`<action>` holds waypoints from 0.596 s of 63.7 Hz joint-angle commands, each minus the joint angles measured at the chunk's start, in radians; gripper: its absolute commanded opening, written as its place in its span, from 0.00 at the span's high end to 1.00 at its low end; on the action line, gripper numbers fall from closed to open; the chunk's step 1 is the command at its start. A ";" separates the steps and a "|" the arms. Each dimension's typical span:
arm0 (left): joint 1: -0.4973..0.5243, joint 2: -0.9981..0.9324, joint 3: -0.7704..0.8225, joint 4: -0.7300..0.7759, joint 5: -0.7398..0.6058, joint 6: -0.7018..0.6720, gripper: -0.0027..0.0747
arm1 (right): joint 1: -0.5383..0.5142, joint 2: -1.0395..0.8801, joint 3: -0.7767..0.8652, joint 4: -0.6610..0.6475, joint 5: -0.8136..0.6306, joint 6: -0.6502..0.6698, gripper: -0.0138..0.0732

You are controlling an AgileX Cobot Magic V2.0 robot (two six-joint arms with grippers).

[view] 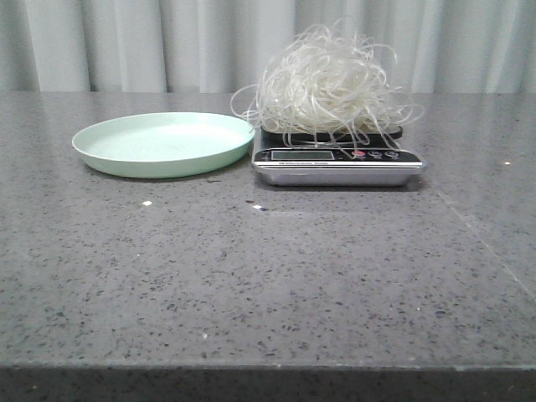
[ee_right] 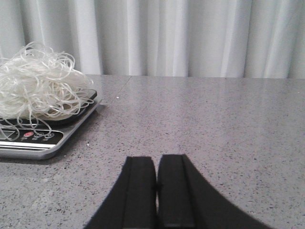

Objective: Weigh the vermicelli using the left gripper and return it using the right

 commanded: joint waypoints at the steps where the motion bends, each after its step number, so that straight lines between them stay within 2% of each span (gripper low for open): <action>1: 0.001 -0.092 0.061 -0.013 -0.096 0.001 0.75 | -0.004 -0.017 -0.008 -0.007 -0.073 -0.006 0.63; 3: 0.001 -0.133 0.091 -0.013 -0.096 0.001 0.80 | -0.004 -0.017 -0.008 -0.007 -0.073 -0.006 0.63; 5: 0.001 -0.152 0.103 -0.013 -0.096 0.001 0.81 | -0.004 -0.017 -0.008 -0.007 -0.073 -0.006 0.63; 16: 0.001 -0.257 0.171 -0.013 -0.106 0.001 0.80 | -0.004 -0.017 -0.008 -0.007 -0.085 -0.006 0.63; 26: 0.001 -0.262 0.174 -0.013 -0.119 0.001 0.80 | -0.003 -0.016 -0.022 0.020 -0.212 0.011 0.63; 31: 0.001 -0.262 0.174 -0.013 -0.125 0.001 0.80 | -0.003 0.007 -0.088 0.090 -0.132 0.028 0.63; 38: 0.001 -0.262 0.174 -0.013 -0.133 0.001 0.80 | -0.003 0.100 -0.211 0.100 0.015 0.028 0.63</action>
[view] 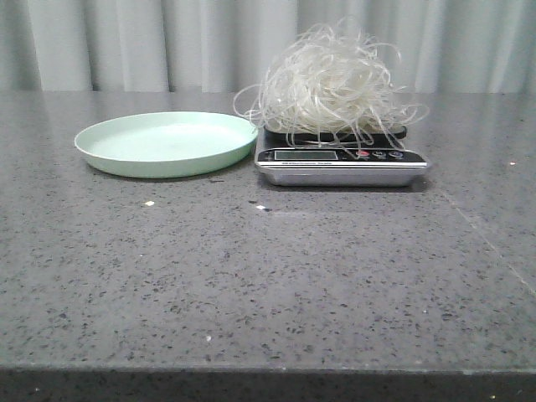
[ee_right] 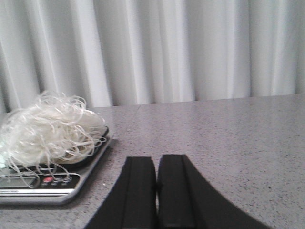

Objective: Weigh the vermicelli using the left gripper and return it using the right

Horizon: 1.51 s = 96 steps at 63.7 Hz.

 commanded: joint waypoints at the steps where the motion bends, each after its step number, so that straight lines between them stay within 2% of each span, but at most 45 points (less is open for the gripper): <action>1: 0.001 0.012 -0.025 -0.011 -0.092 0.001 0.80 | -0.003 0.109 -0.137 0.015 0.019 0.005 0.63; 10: 0.001 0.012 -0.023 -0.011 -0.092 0.001 0.80 | -0.003 0.271 -0.232 0.015 0.035 0.005 0.63; 18: 0.001 0.012 -0.008 -0.011 -0.113 0.001 0.80 | -0.001 0.376 -0.237 0.035 -0.127 0.015 0.63; 23: 0.001 0.012 -0.001 -0.011 -0.133 0.001 0.80 | 0.002 0.409 -0.265 0.053 -0.135 0.016 0.63; 30: 0.001 0.012 0.006 -0.011 -0.149 0.001 0.80 | 0.006 0.487 -0.366 0.048 -0.043 0.015 0.61; 38: 0.001 0.012 0.006 -0.011 -0.149 0.001 0.80 | 0.060 0.607 -0.530 0.048 0.075 0.015 0.50; 41: 0.001 0.012 0.006 -0.011 -0.149 0.001 0.80 | 0.106 0.670 -0.606 0.046 0.130 0.007 0.46; 55: 0.001 0.012 0.006 -0.011 -0.149 0.001 0.80 | 0.278 0.945 -0.933 0.040 0.314 -0.083 0.45; 59: 0.001 0.012 0.006 -0.011 -0.149 0.001 0.80 | 0.320 1.029 -1.021 0.040 0.358 -0.083 0.40; 71: 0.001 0.012 0.006 -0.011 -0.149 0.001 0.80 | 0.373 1.297 -1.299 0.040 0.589 -0.083 0.13; 82: 0.001 0.012 0.006 -0.011 -0.149 -0.001 0.80 | 0.369 1.486 -1.452 0.015 0.747 -0.083 0.14; 96: 0.001 0.012 0.006 -0.011 -0.149 -0.001 0.80 | 0.383 1.648 -1.507 0.016 0.787 -0.083 0.14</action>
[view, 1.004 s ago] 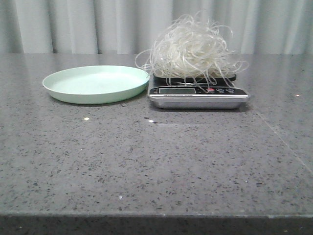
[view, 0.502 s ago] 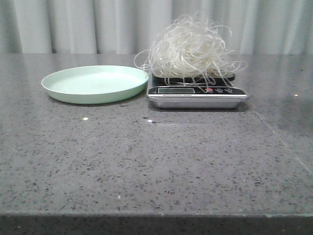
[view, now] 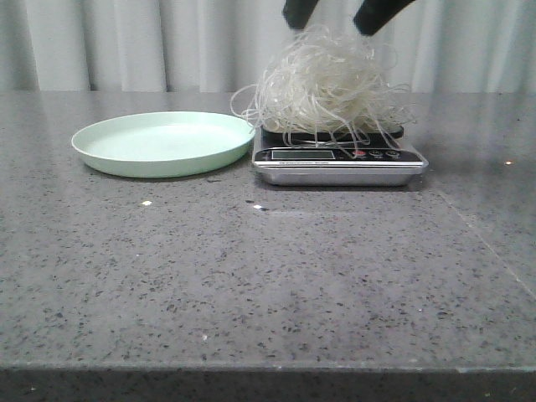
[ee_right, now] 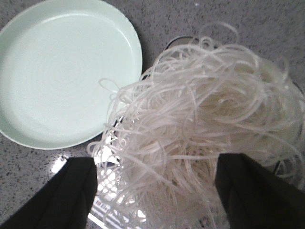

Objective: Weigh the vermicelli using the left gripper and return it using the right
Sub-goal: 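Lower the right gripper onto the vermicelli on the scale and grasp it, then lift the vermicelli with the right gripper and carry it over the plate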

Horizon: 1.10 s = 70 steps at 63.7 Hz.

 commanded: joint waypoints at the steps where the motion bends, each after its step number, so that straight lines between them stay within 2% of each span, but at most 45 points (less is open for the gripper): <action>1: 0.001 0.014 -0.026 -0.011 -0.082 -0.001 0.80 | 0.005 0.019 -0.050 -0.005 -0.018 -0.016 0.14; 10: 0.001 0.014 -0.026 -0.011 -0.082 -0.001 0.80 | 0.005 0.094 -0.057 -0.007 0.018 -0.016 0.14; 14: 0.001 0.014 -0.026 -0.011 -0.082 -0.001 0.80 | 0.005 0.122 -0.057 -0.020 0.032 -0.016 0.18; 19: 0.001 0.014 -0.026 -0.011 -0.082 -0.001 0.80 | 0.005 0.146 -0.057 -0.033 0.057 -0.016 0.36; 22: 0.001 0.014 -0.026 -0.011 -0.082 -0.001 0.80 | 0.005 0.154 -0.058 -0.032 0.058 -0.016 0.57; 25: 0.001 0.014 -0.026 -0.011 -0.082 -0.001 0.80 | 0.005 0.155 -0.058 -0.031 0.058 -0.016 0.70; 32: 0.001 0.014 -0.026 -0.011 -0.082 -0.001 0.80 | 0.016 0.149 -0.087 -0.012 0.051 -0.016 0.63; 43: 0.001 0.014 -0.026 -0.011 -0.082 -0.001 0.80 | 0.079 0.143 -0.205 0.016 0.023 -0.016 0.68; 57: 0.001 0.014 -0.026 -0.011 -0.084 -0.001 0.80 | 0.194 0.155 -0.284 0.025 -0.146 -0.016 0.68; 70: 0.001 0.014 -0.026 -0.011 -0.086 -0.001 0.80 | 0.219 0.247 -0.334 0.065 -0.165 -0.016 0.66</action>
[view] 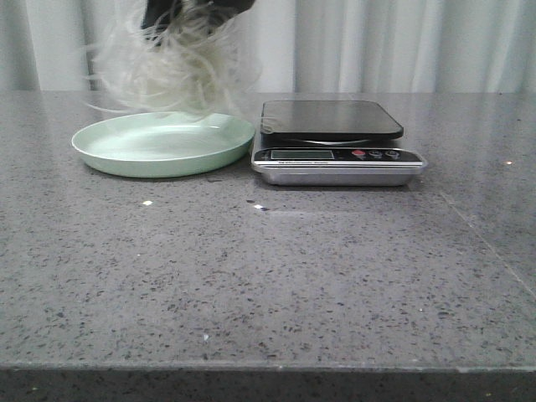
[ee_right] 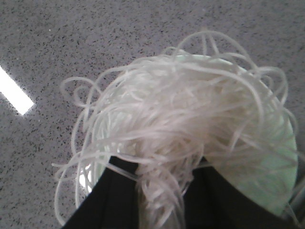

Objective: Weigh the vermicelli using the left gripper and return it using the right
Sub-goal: 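Lift the vermicelli with the right gripper and carry it over the plate, then lower the vermicelli onto the green plate and open the right gripper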

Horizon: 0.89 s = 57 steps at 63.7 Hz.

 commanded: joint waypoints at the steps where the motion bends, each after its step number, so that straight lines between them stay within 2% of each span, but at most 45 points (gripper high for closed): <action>1: 0.001 0.014 -0.026 -0.011 -0.084 -0.001 0.80 | 0.000 0.003 -0.056 0.017 -0.073 -0.004 0.65; 6: 0.001 0.014 -0.026 -0.011 -0.084 -0.001 0.80 | 0.000 0.031 -0.056 0.023 -0.070 -0.004 0.56; 10: 0.001 0.014 -0.026 -0.011 -0.084 -0.001 0.80 | 0.000 0.047 -0.056 0.024 -0.046 -0.004 0.40; 11: 0.001 0.014 -0.026 -0.011 -0.084 -0.001 0.80 | 0.000 0.048 -0.056 0.024 -0.046 -0.004 0.40; 12: 0.001 0.014 -0.026 -0.011 -0.084 -0.001 0.80 | 0.000 0.051 -0.056 0.024 -0.034 -0.004 0.32; 13: 0.001 0.014 -0.026 -0.011 -0.084 -0.001 0.80 | 0.000 0.051 -0.056 0.024 -0.034 -0.004 0.32; 17: 0.001 0.014 -0.026 -0.011 -0.084 -0.001 0.80 | -0.001 0.047 -0.056 0.024 -0.020 -0.004 0.18; 19: 0.001 0.014 -0.026 -0.011 -0.084 -0.001 0.80 | -0.004 0.041 -0.056 0.022 -0.015 -0.004 0.14; 38: 0.001 0.014 -0.026 -0.011 -0.084 -0.001 0.80 | -0.079 -0.127 -0.011 0.022 0.086 -0.004 0.15; 45: 0.001 0.014 -0.026 -0.011 -0.084 -0.001 0.80 | -0.119 -0.245 0.110 0.022 0.016 -0.004 0.15; 57: 0.001 0.014 -0.026 -0.011 -0.084 -0.001 0.80 | -0.178 -0.520 0.447 0.019 -0.170 -0.006 0.15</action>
